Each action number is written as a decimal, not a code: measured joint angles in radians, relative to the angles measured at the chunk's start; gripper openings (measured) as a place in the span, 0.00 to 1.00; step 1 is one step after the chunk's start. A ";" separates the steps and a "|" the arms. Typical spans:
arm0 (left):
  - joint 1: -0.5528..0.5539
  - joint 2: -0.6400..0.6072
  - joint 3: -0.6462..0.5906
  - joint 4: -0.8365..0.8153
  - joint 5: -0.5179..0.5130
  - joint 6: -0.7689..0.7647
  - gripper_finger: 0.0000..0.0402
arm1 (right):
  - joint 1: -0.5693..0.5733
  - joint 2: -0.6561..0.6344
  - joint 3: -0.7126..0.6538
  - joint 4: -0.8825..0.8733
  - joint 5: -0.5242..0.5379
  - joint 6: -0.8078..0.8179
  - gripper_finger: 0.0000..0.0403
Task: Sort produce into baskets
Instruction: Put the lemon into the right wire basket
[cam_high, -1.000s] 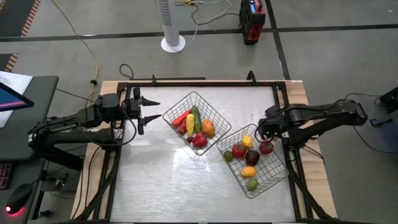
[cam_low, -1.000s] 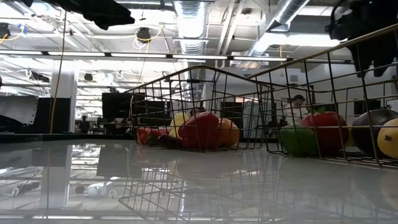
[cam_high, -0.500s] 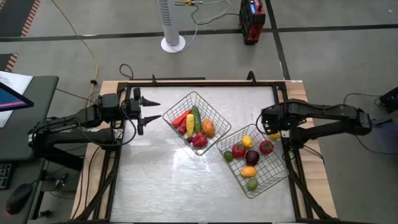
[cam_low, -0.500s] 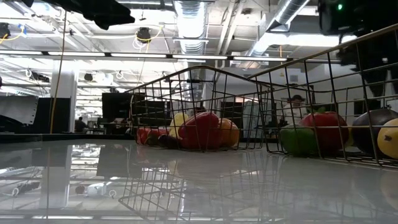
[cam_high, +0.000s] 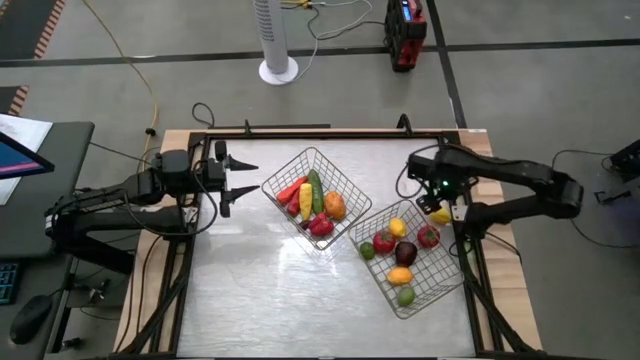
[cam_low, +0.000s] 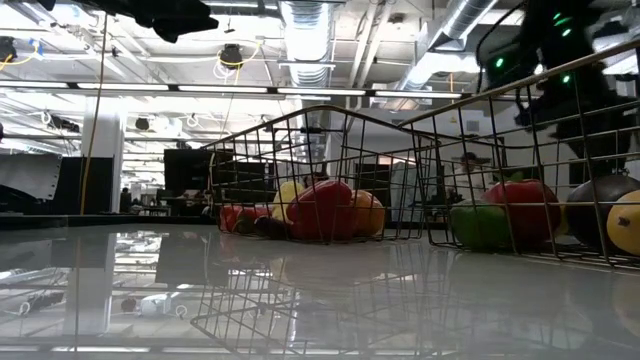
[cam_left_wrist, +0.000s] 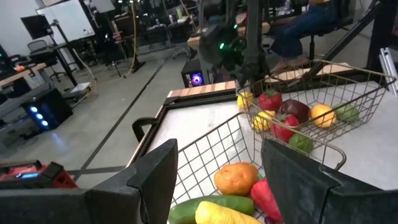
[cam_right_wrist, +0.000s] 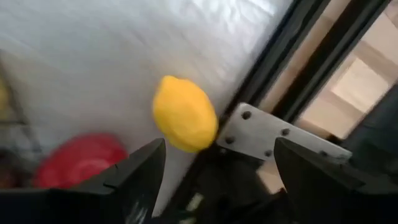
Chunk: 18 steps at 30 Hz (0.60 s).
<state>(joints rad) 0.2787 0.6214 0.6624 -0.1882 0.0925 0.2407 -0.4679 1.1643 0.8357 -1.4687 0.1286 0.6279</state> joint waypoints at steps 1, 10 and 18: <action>0.000 0.000 0.000 0.002 0.001 0.000 0.55 | -0.019 0.026 0.000 -0.004 0.000 -0.038 0.81; 0.000 0.000 0.000 -0.012 0.001 0.009 0.55 | -0.123 0.201 0.000 0.029 0.000 -0.294 0.83; 0.000 0.000 0.000 -0.036 0.002 0.012 0.55 | -0.203 0.241 -0.018 0.131 -0.063 -0.405 0.88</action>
<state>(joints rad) 0.2787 0.6216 0.6624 -0.2240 0.0940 0.2531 -0.6707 1.4055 0.8180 -1.3381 0.0659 0.2226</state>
